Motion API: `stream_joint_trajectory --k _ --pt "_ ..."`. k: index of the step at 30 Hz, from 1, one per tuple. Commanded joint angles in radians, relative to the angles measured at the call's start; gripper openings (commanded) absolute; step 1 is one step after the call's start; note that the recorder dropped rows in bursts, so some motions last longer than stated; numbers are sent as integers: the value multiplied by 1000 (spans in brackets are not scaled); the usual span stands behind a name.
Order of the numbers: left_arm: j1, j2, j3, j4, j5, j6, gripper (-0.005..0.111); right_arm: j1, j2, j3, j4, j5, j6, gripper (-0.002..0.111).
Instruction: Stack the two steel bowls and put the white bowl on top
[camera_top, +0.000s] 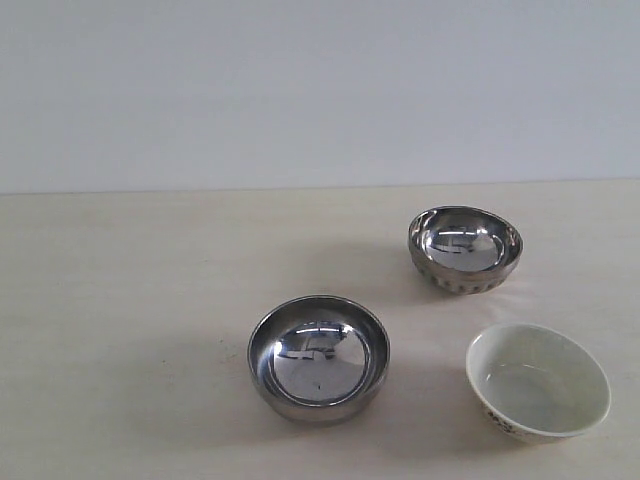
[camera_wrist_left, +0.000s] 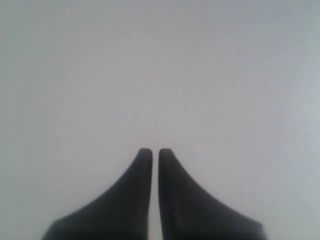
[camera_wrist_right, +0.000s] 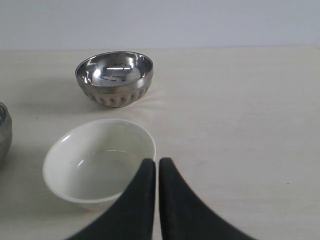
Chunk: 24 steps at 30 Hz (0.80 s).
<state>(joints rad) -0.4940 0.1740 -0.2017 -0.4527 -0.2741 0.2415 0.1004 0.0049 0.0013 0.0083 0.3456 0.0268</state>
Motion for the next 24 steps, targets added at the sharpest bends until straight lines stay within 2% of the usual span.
stream_joint_trajectory --k 1,5,24 --pt "1 -109 78 -10 -10 -17 4 1 -5 -1 -2 -4 -4 0" --pt "1 -174 107 1 15 -17 4 1 -5 -1 -2 -4 -4 0" --pt "1 -174 107 1 31 -17 4 1 -5 -1 -2 -4 -4 0"
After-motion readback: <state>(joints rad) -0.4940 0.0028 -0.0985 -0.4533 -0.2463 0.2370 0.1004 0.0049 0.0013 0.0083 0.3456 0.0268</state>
